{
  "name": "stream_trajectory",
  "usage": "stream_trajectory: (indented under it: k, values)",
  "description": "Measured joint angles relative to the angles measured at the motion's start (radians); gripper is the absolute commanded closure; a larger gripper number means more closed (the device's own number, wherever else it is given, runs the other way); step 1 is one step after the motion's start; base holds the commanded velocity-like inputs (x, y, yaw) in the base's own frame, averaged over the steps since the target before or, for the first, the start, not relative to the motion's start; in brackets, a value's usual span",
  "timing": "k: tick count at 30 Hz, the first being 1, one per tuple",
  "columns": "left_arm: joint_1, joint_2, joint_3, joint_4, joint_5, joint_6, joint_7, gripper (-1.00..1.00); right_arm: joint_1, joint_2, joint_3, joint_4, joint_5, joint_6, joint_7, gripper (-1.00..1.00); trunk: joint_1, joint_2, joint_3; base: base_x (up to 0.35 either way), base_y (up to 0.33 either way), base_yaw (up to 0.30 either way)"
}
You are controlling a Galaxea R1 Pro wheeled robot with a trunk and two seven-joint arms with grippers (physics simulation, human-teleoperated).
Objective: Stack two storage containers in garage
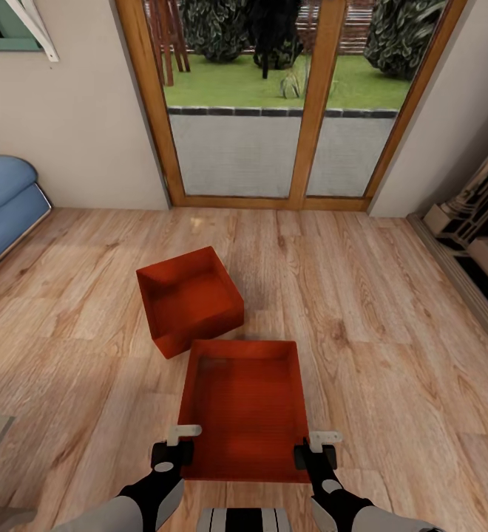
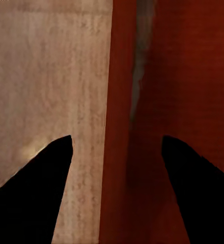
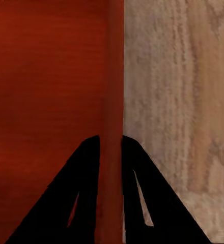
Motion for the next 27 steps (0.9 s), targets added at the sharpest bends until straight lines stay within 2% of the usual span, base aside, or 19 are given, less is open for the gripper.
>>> stream_trajectory:
  k: [5, 19, 27]
  values:
    - [0.0, 0.0, -0.007, 0.0, 0.003, 0.0, -0.004, 1.0, 0.0, 0.0, 0.016, 0.0, 0.007, 0.003, 0.005, 1.0, 0.0, 0.0, 0.0, 0.0, 0.0, 0.0]
    - [0.0, -0.002, -0.006, 0.0, 0.006, 0.002, -0.002, 1.0, 0.0, -0.001, 0.015, 0.0, 0.007, 0.003, 0.004, 1.0, 0.0, 0.0, 0.0, 0.0, 0.0, 0.0]
    - [0.0, 0.0, -0.006, 0.0, 0.008, 0.004, -0.006, 1.0, 0.0, 0.0, 0.014, 0.0, 0.01, 0.005, 0.004, 1.0, -0.03, 0.056, 0.025, 0.0, 0.0, 0.0]
